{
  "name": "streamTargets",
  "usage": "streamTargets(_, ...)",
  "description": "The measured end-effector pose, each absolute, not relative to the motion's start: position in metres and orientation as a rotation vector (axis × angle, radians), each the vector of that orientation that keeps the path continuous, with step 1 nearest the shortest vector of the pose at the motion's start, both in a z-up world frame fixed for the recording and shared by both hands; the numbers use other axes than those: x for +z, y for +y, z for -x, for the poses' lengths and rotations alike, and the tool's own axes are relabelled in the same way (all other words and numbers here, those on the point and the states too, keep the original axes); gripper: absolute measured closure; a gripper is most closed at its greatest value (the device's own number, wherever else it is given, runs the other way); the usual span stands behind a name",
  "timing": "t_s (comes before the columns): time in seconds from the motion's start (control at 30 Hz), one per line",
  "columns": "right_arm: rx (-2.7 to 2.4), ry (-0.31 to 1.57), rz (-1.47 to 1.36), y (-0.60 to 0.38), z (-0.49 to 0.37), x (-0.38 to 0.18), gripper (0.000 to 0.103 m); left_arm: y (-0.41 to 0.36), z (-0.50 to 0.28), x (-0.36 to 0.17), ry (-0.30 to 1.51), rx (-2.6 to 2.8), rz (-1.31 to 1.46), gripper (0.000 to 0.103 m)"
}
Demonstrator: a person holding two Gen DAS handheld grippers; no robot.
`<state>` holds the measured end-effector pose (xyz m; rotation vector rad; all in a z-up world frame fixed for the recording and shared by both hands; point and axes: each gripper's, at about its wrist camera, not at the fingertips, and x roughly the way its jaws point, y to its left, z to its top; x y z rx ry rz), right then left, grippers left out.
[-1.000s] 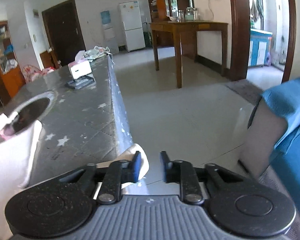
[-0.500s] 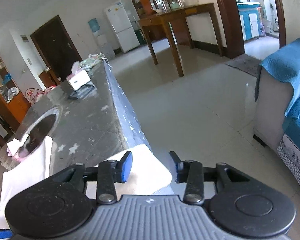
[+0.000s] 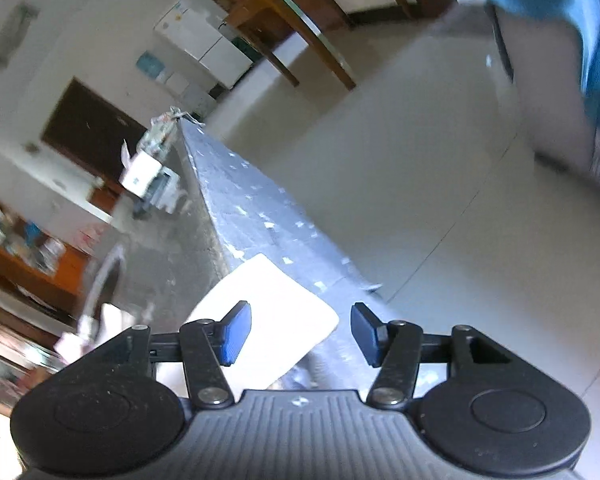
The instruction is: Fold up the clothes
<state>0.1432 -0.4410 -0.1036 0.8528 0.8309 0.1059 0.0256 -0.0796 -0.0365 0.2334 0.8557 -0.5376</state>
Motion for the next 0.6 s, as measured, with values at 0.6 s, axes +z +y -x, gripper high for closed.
streamTargets(0.6, 0.027, 0.721, -0.358, -0.398, -0.111, -0.042, 0.061, -0.013, 0.010, -0.017, 0.817, -0.437, -0.124, 0.038)
